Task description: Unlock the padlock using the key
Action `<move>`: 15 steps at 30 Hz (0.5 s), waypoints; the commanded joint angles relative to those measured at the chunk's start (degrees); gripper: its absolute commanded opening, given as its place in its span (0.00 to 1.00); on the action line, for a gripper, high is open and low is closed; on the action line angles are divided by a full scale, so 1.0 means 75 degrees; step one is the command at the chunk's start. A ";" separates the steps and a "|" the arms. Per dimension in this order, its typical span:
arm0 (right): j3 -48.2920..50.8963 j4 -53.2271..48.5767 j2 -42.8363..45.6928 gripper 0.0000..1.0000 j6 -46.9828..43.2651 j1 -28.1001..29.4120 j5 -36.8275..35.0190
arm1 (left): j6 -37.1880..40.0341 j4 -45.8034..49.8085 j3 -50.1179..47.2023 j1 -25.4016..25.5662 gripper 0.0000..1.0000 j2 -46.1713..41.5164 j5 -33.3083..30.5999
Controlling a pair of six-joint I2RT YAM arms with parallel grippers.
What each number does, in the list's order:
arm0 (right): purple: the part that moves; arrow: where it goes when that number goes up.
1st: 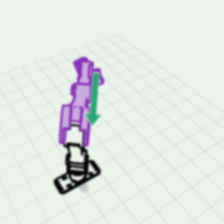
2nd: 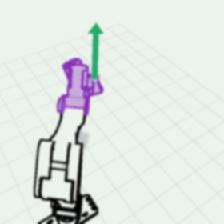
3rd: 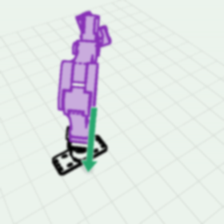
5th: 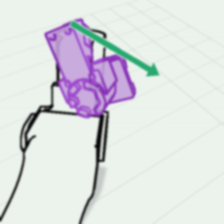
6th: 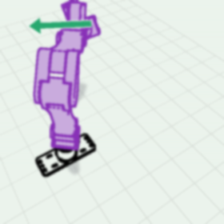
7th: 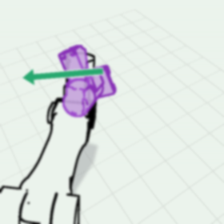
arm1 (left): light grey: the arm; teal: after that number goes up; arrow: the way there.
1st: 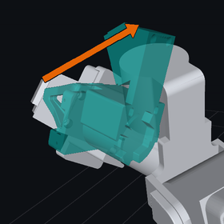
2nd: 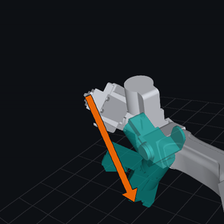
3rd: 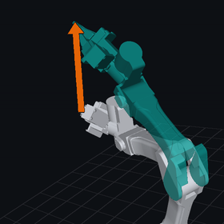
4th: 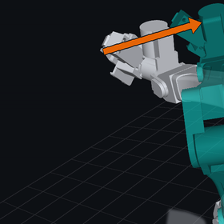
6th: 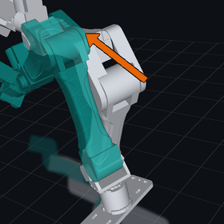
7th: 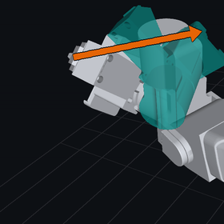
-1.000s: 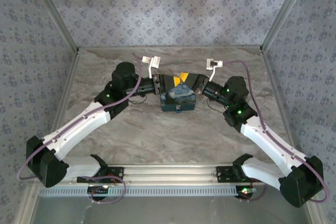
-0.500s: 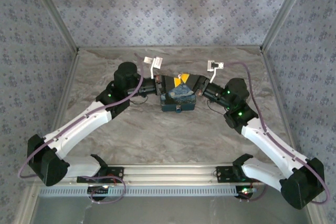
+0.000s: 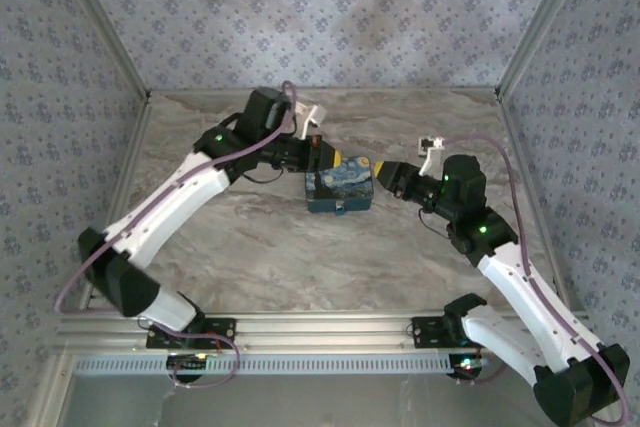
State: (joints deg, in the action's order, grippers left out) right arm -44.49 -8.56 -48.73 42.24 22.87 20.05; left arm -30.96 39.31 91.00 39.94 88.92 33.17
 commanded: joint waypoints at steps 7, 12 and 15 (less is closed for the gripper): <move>0.0143 -0.1714 -0.0215 0.33 -0.0702 -0.0165 -0.0486 | 0.2539 0.5221 0.1330 0.0825 0.00 0.1312 -0.1203; 0.0064 -0.1621 -0.0651 0.34 -0.0767 -0.0127 0.0022 | 0.2968 0.7120 0.1952 0.1122 0.00 0.1768 -0.4282; 0.0028 -0.1484 -0.0888 0.33 -0.0766 -0.0046 0.0301 | 0.3012 0.7165 0.2105 0.1142 0.00 0.1706 -0.4629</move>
State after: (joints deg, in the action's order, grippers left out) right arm -43.51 -19.18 -54.35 37.80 22.02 19.49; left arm -11.35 84.95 104.51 48.45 101.21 8.03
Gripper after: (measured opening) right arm 0.333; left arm 0.041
